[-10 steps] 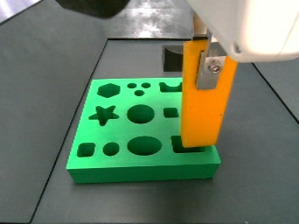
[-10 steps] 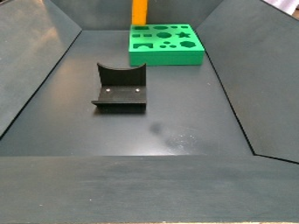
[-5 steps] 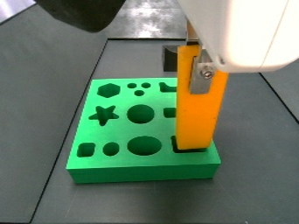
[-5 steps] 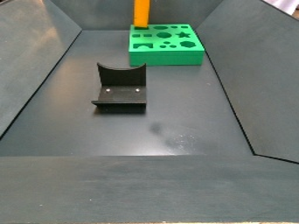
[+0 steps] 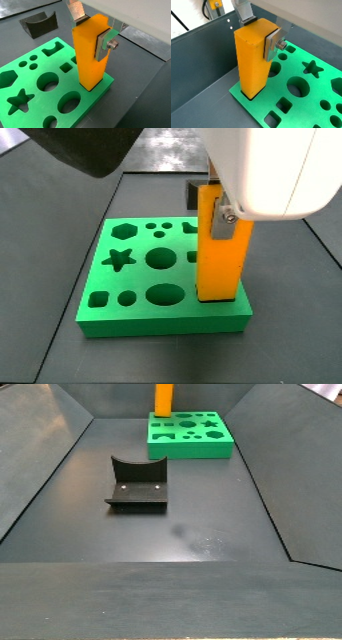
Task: Pick up the rectangle object. Move up. Place the rectangle object on the fixture. Regrasp the rectangle object. Move to above the board. Insert the rectangle object.
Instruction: Insert the rectangle object.
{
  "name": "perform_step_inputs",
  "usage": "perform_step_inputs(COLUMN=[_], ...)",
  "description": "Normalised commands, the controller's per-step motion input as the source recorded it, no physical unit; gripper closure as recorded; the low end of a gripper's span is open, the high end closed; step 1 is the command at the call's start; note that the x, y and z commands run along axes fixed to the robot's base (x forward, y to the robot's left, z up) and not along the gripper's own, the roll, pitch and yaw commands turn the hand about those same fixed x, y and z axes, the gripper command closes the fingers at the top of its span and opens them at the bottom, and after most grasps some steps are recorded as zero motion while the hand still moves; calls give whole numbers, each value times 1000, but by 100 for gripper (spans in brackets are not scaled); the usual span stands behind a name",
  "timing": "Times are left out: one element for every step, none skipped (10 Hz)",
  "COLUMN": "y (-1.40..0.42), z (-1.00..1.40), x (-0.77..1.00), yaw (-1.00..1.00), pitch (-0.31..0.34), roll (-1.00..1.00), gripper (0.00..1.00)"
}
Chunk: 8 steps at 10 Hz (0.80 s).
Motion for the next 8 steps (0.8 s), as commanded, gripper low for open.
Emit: perform_step_inputs(y=[-74, -89, -106, -86, 0, 0, 0, 0], z=[-126, -157, -203, -209, -180, -86, -43, -17], x=[0, 0, 31, 63, 40, 3, 60, 77], yaw=[11, 11, 17, 40, 129, 197, 174, 100], pitch=[0, 0, 0, 0, 0, 0, 0, 0], roll=[133, 137, 170, 196, 193, 154, 110, 69], gripper=[100, 100, 100, 100, 100, 100, 100, 100])
